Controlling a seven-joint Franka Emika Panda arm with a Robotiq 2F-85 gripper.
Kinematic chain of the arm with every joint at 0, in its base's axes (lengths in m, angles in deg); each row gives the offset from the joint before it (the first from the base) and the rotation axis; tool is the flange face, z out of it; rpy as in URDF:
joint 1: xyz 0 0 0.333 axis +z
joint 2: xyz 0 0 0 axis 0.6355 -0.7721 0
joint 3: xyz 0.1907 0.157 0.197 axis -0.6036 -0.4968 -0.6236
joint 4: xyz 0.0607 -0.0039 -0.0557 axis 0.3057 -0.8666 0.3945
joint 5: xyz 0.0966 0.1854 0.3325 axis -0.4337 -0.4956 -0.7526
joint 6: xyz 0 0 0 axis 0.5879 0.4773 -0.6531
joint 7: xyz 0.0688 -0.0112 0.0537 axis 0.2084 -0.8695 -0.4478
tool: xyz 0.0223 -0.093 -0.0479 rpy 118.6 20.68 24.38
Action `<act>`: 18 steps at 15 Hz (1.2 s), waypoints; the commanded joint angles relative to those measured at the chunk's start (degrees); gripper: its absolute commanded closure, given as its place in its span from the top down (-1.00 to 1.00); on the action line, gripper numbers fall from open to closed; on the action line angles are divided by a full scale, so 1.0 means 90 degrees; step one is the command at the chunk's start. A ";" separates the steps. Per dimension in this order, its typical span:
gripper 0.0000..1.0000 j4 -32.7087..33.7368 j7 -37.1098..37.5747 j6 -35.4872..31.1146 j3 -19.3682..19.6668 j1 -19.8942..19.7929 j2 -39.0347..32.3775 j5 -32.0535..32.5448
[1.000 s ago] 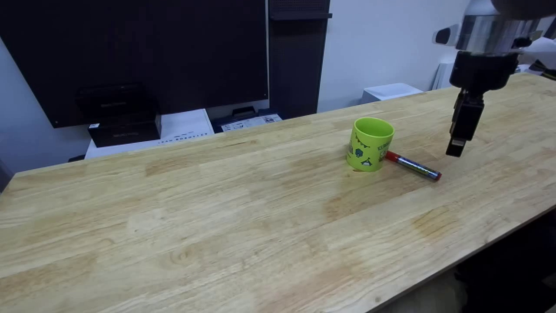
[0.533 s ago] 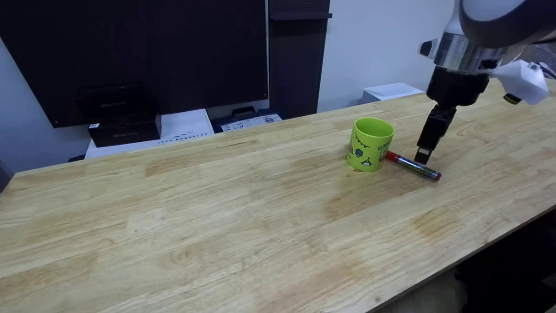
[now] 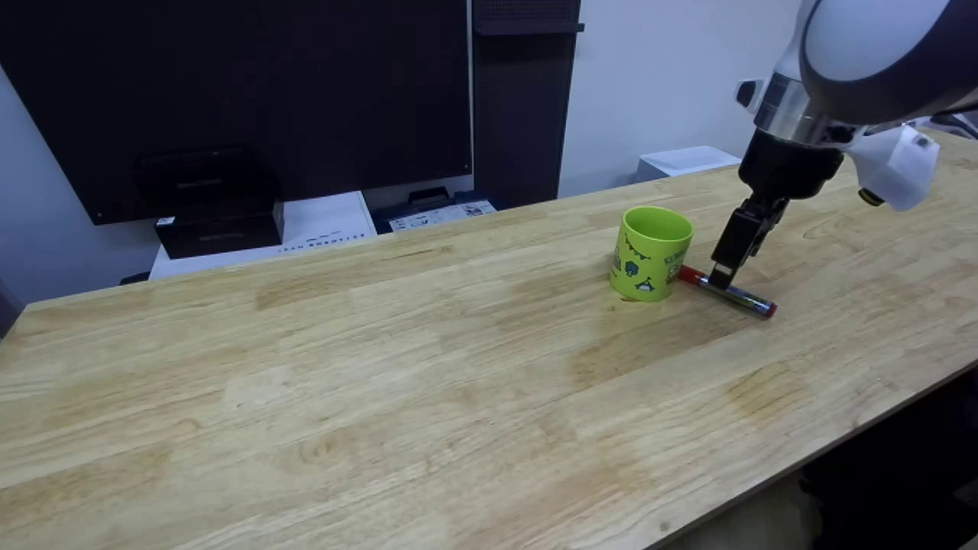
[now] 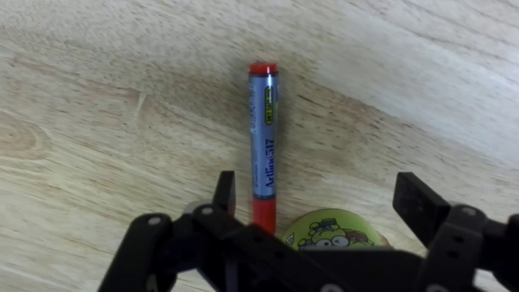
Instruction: Put the marker in the mug
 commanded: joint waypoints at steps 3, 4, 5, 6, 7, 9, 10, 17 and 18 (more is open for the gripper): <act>1.00 0.0204 0.0252 -0.0027 0.0057 -0.0199 -0.0310 0.0439; 1.00 0.0233 0.0257 -0.0037 0.0046 -0.0235 -0.0372 0.0447; 1.00 0.0276 0.0267 -0.0033 0.0048 -0.0253 -0.0436 0.0459; 1.00 0.0318 0.0265 -0.0034 0.0035 -0.0281 -0.0495 0.0473; 1.00 0.0360 0.0278 -0.0030 0.0043 -0.0282 -0.0546 0.0498; 1.00 0.0459 0.0313 -0.0055 0.0047 -0.0292 -0.0658 0.0517; 1.00 0.0500 0.0324 -0.0057 0.0048 -0.0292 -0.0700 0.0520; -0.25 0.0824 0.0479 -0.0047 0.0122 -0.0238 -0.1017 0.0527; -0.37 0.0855 0.0492 -0.0050 0.0130 -0.0231 -0.1043 0.0531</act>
